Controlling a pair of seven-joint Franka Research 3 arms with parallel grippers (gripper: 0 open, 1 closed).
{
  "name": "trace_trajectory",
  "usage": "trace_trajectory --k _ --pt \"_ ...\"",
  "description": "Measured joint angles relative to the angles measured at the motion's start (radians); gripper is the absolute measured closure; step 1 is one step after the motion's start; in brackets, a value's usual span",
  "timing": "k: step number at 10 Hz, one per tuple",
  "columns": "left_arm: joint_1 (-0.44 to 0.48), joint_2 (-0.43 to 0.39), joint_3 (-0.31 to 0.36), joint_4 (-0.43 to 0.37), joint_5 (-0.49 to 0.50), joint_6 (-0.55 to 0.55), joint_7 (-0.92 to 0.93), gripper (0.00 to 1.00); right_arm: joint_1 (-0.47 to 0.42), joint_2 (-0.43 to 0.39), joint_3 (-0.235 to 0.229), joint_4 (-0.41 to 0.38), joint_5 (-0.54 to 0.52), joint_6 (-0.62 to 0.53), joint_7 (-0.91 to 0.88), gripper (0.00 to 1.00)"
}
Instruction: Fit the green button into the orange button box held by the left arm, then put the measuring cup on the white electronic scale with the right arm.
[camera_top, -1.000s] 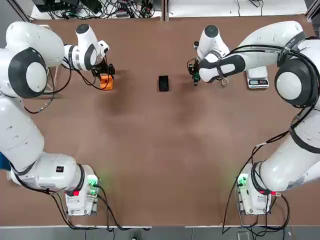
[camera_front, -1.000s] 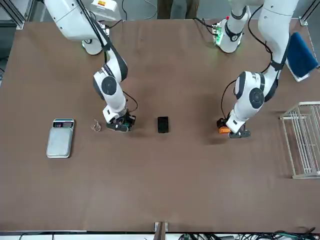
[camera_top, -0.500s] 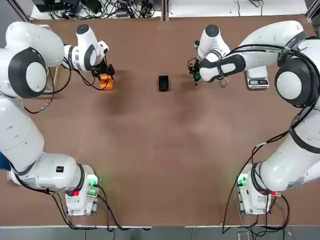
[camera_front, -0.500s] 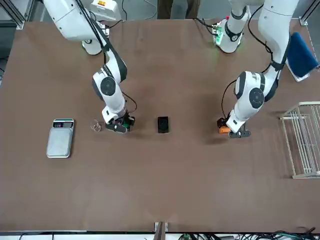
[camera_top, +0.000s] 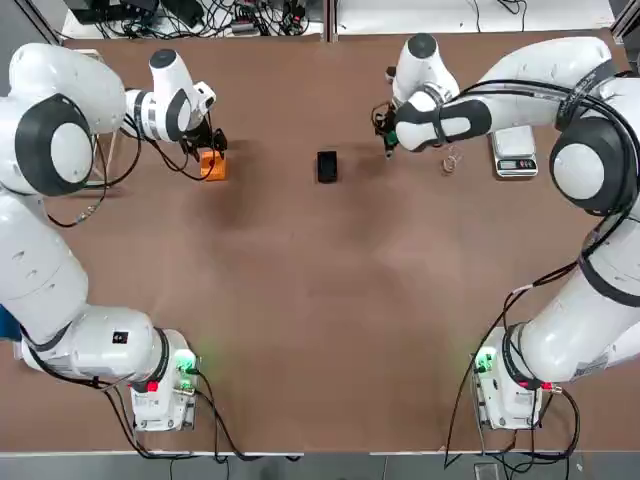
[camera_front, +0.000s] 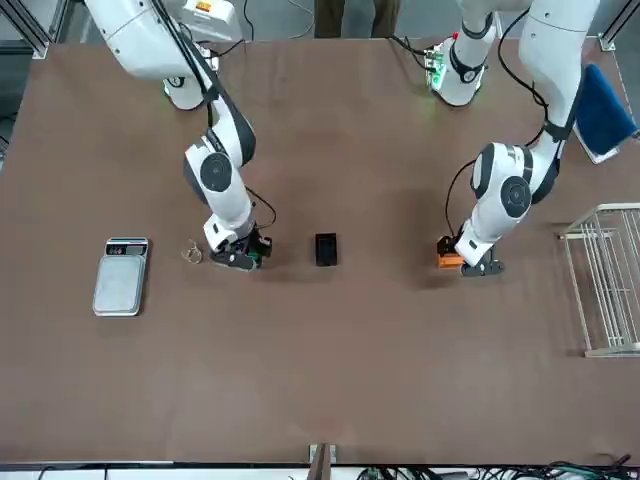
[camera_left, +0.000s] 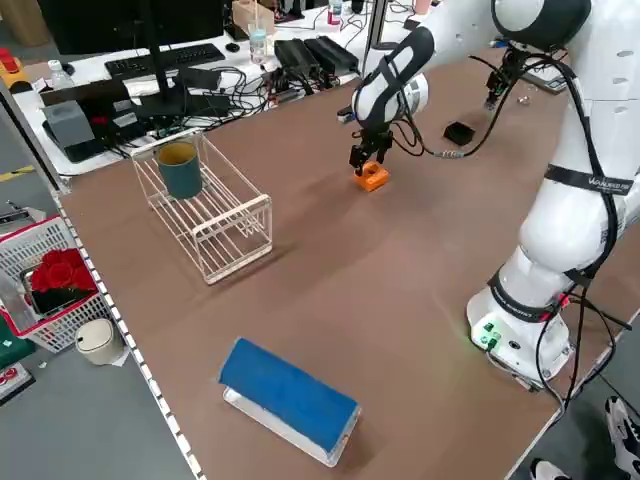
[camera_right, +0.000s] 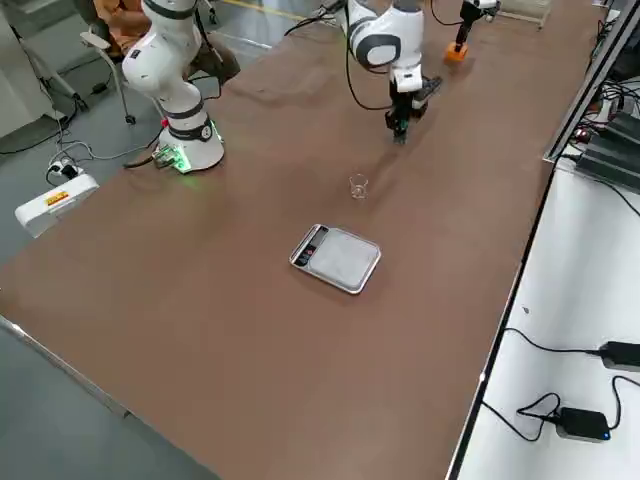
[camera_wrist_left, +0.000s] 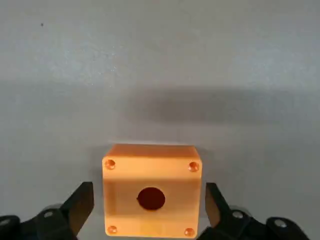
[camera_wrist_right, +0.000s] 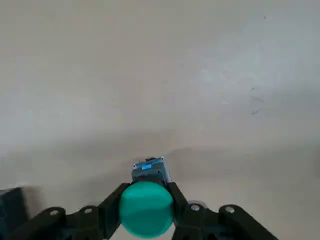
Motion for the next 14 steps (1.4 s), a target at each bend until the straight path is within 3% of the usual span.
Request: trace_trajectory --k 2,4,7,10,14 --pt "0.0 0.0 0.0 -0.001 0.0 0.0 0.0 0.01 0.006 0.0 0.085 0.134 0.0 -0.123 0.052 0.62" --pt "-0.001 0.0 -0.001 -0.005 0.0 0.001 0.0 0.01 0.025 0.025 0.141 0.229 0.0 -0.164 0.111 0.62" --pt "-0.001 0.002 -0.001 -0.014 0.0 0.015 0.0 0.01 0.139 0.167 0.147 0.398 -0.037 -0.216 0.162 0.62" --pt "-0.002 0.018 -0.001 -0.029 0.0 0.054 0.0 0.02 0.177 0.265 0.146 0.44 -0.11 -0.216 0.215 0.62" --pt "-0.002 0.048 -0.001 -0.03 0.025 0.081 0.0 0.07 0.202 0.324 0.146 0.482 -0.167 -0.217 0.27 0.62"
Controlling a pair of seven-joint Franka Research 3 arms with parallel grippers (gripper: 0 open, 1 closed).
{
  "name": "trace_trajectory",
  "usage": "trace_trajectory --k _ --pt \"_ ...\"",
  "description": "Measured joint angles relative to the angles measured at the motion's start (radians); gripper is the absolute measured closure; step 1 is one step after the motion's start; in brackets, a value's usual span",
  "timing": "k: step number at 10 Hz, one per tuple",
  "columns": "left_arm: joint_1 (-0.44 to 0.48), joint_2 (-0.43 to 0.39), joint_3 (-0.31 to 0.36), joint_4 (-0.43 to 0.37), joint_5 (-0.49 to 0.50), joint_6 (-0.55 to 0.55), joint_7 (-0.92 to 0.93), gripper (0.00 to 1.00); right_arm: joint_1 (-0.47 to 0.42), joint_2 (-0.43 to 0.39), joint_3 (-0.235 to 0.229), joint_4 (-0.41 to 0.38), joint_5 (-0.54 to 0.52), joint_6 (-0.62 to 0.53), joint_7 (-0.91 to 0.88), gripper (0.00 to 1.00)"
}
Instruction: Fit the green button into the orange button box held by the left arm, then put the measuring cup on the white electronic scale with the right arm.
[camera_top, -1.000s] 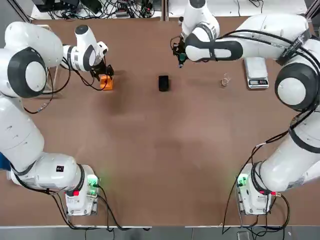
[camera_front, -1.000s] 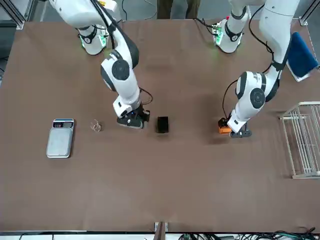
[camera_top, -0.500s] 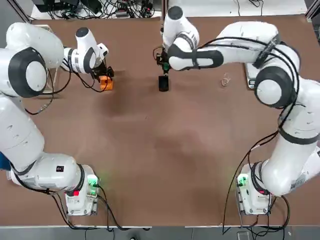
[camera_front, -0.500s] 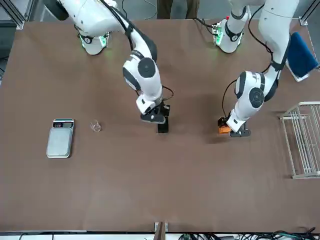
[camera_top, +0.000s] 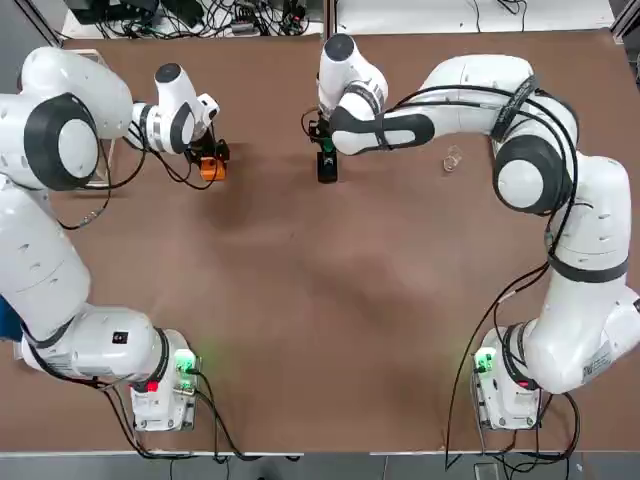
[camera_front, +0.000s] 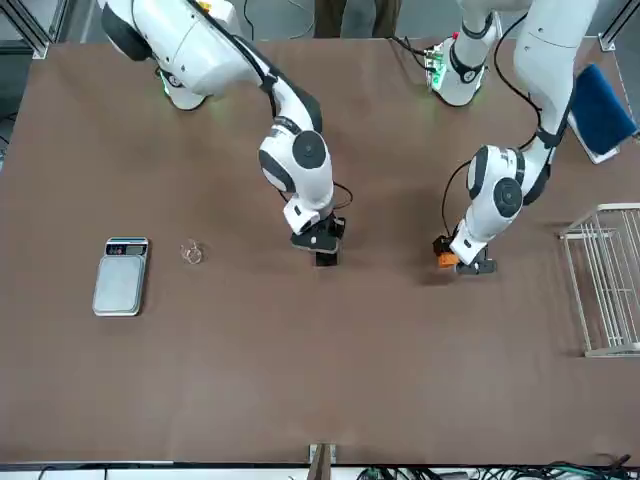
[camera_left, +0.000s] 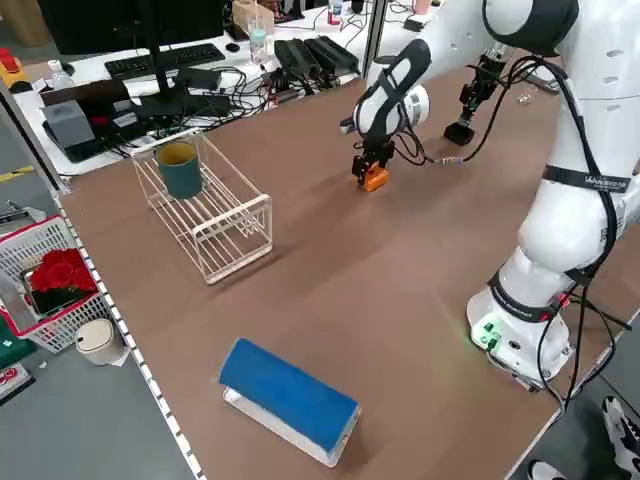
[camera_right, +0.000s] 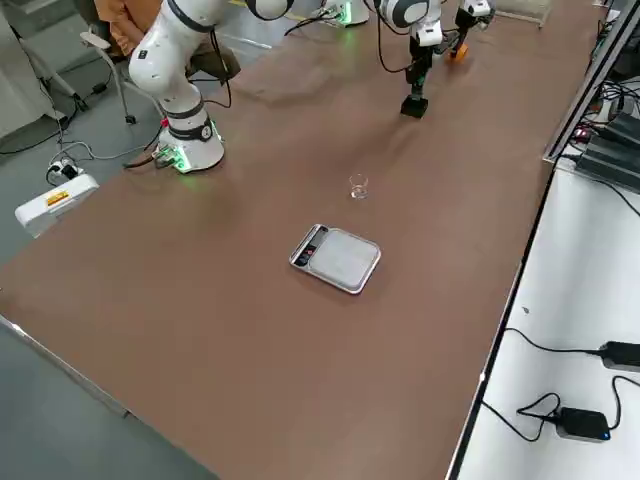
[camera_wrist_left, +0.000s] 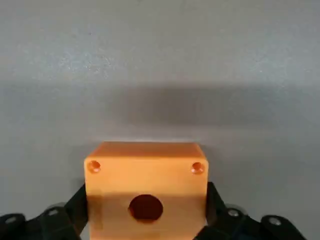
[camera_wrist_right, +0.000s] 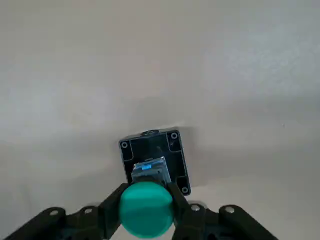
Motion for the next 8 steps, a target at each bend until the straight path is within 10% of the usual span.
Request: trace_trajectory --k 8 --pt "0.001 -0.023 0.0 0.035 0.025 0.005 0.0 0.14 0.006 0.04 0.0 0.015 -0.02 0.021 0.031 0.62"
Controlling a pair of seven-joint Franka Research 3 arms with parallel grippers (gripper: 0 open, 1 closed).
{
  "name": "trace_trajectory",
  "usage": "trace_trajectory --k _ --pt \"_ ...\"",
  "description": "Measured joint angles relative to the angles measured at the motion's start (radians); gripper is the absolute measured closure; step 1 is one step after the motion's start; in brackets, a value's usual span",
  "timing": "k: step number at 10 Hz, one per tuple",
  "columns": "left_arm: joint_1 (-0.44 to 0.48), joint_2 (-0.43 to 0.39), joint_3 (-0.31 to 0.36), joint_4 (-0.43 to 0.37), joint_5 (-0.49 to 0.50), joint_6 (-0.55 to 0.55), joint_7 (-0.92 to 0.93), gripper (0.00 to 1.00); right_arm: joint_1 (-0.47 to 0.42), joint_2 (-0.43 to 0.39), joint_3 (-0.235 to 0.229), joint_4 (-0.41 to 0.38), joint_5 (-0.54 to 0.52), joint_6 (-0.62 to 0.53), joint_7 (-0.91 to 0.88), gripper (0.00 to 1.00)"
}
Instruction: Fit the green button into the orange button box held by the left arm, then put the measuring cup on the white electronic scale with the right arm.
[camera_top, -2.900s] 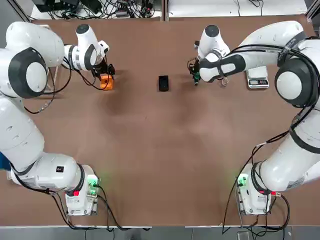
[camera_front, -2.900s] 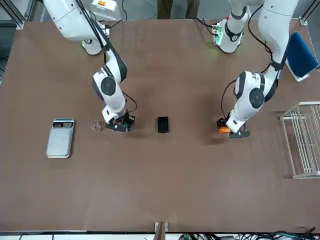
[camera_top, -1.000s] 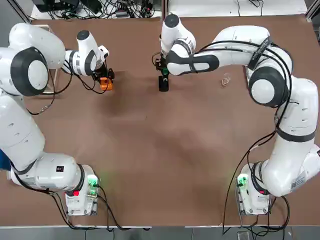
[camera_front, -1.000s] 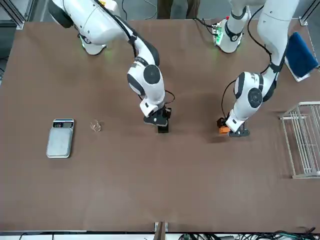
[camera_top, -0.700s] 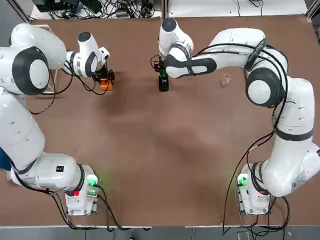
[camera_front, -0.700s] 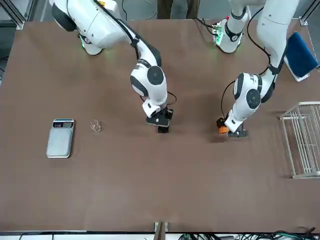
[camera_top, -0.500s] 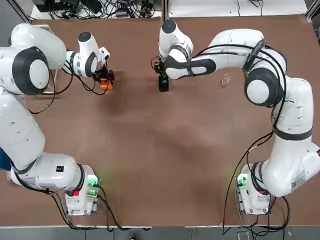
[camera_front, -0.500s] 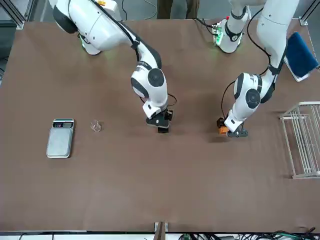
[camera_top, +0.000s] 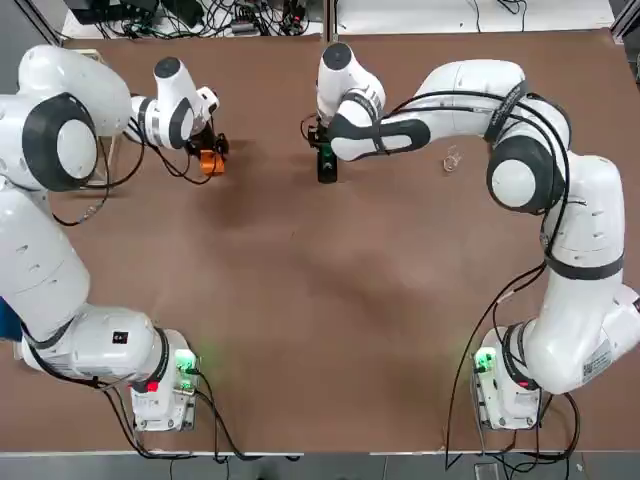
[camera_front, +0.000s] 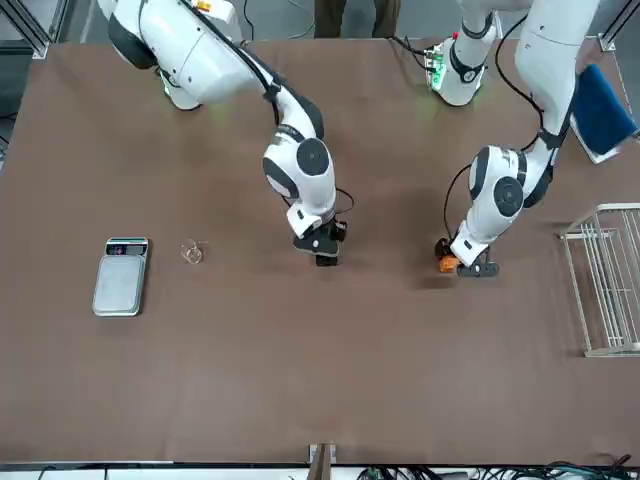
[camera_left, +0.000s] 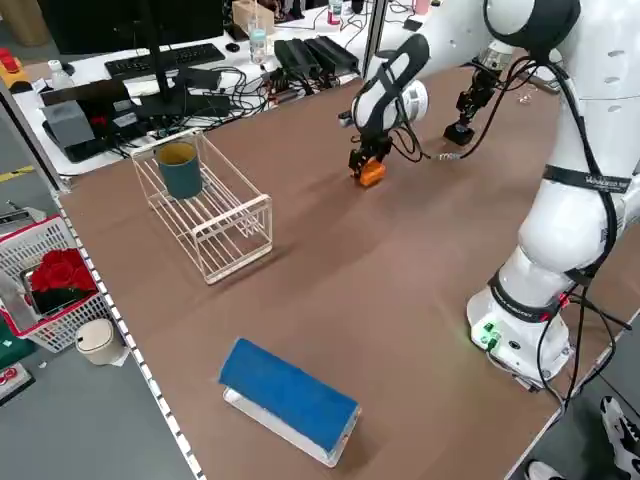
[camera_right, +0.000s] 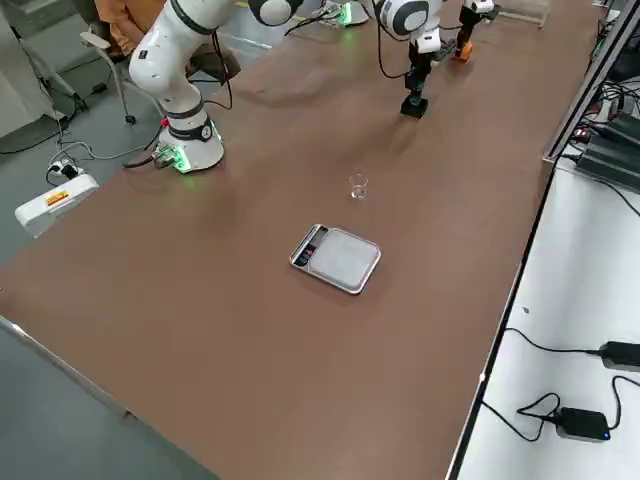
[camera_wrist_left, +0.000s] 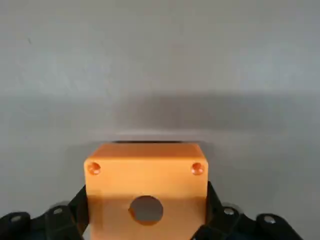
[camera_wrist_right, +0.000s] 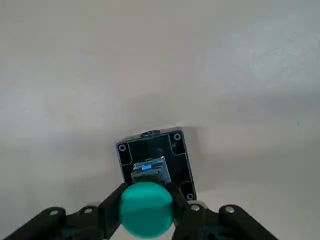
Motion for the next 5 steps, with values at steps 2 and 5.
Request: trace_trajectory --k 2,5 --pt "0.0 -0.033 -0.002 0.063 0.0 -0.096 0.0 0.14 0.004 0.013 0.0 0.006 -0.019 0.0 0.019 0.62" --pt "-0.005 -0.045 -0.013 0.214 0.0 -0.292 -0.006 0.14 0.007 0.022 0.0 0.014 -0.02 0.001 0.025 0.62"
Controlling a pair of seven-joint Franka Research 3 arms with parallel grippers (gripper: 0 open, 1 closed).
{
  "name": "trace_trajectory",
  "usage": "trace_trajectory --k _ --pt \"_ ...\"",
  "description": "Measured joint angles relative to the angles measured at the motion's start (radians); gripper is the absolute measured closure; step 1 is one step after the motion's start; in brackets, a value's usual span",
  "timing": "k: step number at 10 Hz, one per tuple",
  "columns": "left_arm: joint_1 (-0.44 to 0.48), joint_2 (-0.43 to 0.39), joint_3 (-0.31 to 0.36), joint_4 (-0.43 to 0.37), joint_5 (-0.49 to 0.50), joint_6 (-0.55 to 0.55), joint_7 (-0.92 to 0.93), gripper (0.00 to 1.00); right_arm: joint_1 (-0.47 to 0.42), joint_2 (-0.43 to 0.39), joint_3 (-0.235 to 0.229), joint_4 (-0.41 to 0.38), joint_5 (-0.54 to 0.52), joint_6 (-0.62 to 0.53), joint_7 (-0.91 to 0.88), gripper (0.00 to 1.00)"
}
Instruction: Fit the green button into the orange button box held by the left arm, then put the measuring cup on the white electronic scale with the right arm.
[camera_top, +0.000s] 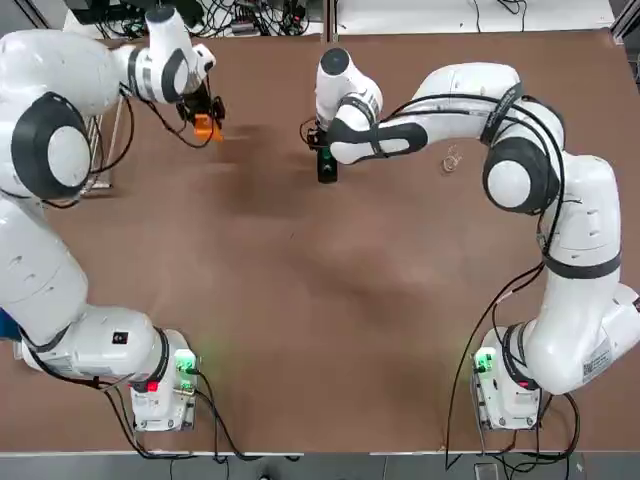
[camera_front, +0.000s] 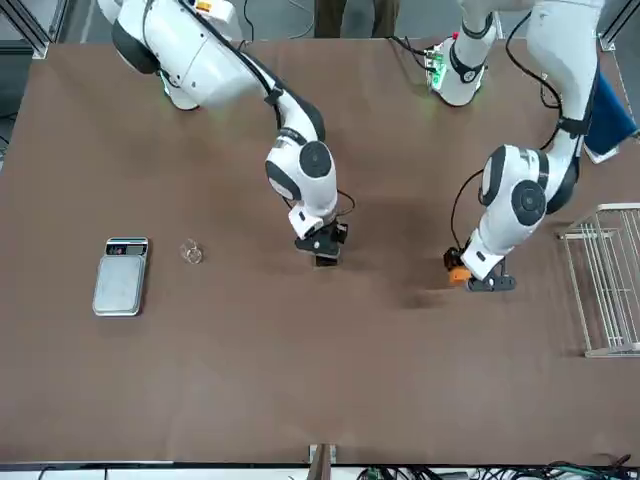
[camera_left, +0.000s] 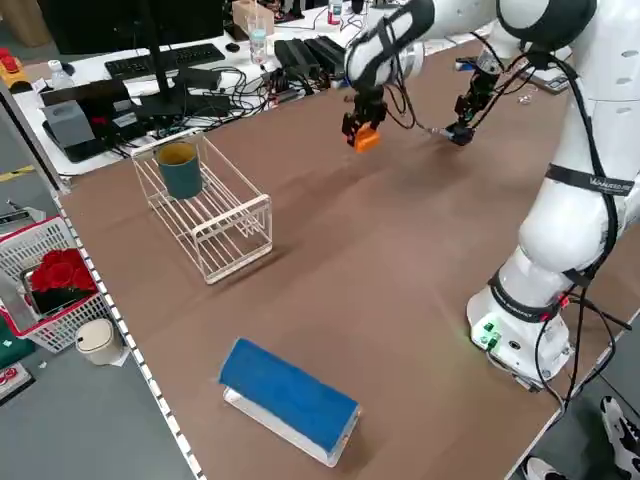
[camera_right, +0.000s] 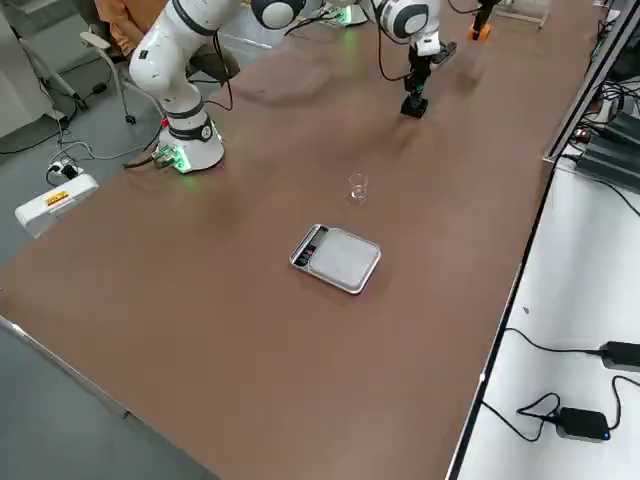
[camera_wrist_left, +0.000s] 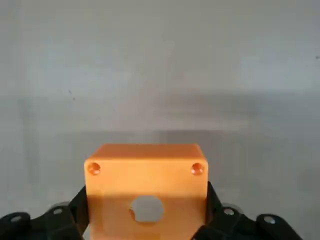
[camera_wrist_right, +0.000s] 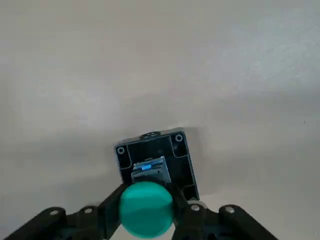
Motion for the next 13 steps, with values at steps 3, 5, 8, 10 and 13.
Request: trace_trajectory --k 3,5,8,10,13 --pt "-0.004 0.001 -0.015 0.039 0.0 -0.017 -0.04 0.14 0.001 0.005 0.0 0.0 -0.005 0.0 0.012 0.6" --pt "-0.004 0.006 -0.016 0.043 -0.003 -0.03 -0.052 0.14 0.002 0.007 0.0 0.0 -0.011 0.0 0.018 0.58" --pt "-0.045 0.014 -0.033 0.137 -0.003 -0.148 -0.106 0.14 0.003 0.007 0.0 0.001 -0.012 0.0 0.027 0.43" --pt "-0.073 0.015 -0.034 0.206 -0.003 -0.218 -0.122 0.14 0.003 0.007 0.0 0.005 -0.013 0.0 0.03 0.4" --pt "-0.091 0.033 -0.034 0.229 -0.003 -0.221 -0.156 0.14 -0.001 0.006 -0.004 0.021 -0.014 -0.001 0.031 0.16"
